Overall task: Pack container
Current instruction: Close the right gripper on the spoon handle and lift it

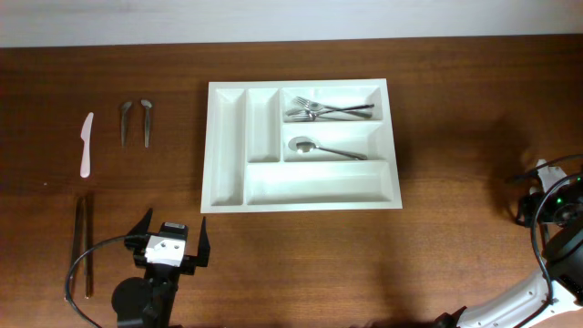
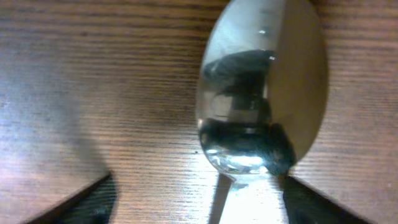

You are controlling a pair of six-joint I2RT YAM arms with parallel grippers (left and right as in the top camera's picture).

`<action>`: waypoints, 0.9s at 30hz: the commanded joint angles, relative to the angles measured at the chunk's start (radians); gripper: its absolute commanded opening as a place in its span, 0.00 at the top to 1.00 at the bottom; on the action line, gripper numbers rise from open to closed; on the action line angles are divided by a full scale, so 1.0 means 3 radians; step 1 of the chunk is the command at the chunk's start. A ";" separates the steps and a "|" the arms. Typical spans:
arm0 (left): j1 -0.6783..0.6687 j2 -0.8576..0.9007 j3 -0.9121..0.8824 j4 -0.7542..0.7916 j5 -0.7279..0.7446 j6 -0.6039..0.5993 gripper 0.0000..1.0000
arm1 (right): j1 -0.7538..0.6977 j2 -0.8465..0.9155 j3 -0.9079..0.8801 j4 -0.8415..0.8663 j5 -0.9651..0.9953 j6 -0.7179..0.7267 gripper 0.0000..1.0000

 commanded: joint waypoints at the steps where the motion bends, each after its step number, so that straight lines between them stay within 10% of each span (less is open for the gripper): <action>1: -0.0019 -0.0006 -0.0015 -0.0003 -0.0024 -0.0008 0.01 | -0.0005 0.0083 -0.0019 0.0009 0.0010 0.0009 0.32; 18: -0.0019 -0.0006 -0.0015 -0.0003 -0.0024 -0.0009 0.01 | 0.0000 0.0083 -0.0018 0.0010 0.0009 0.0010 0.95; 27: -0.0019 -0.0006 -0.0015 -0.0003 -0.0024 -0.0009 0.01 | 0.0015 0.0076 0.0107 0.0010 0.0008 0.0212 0.96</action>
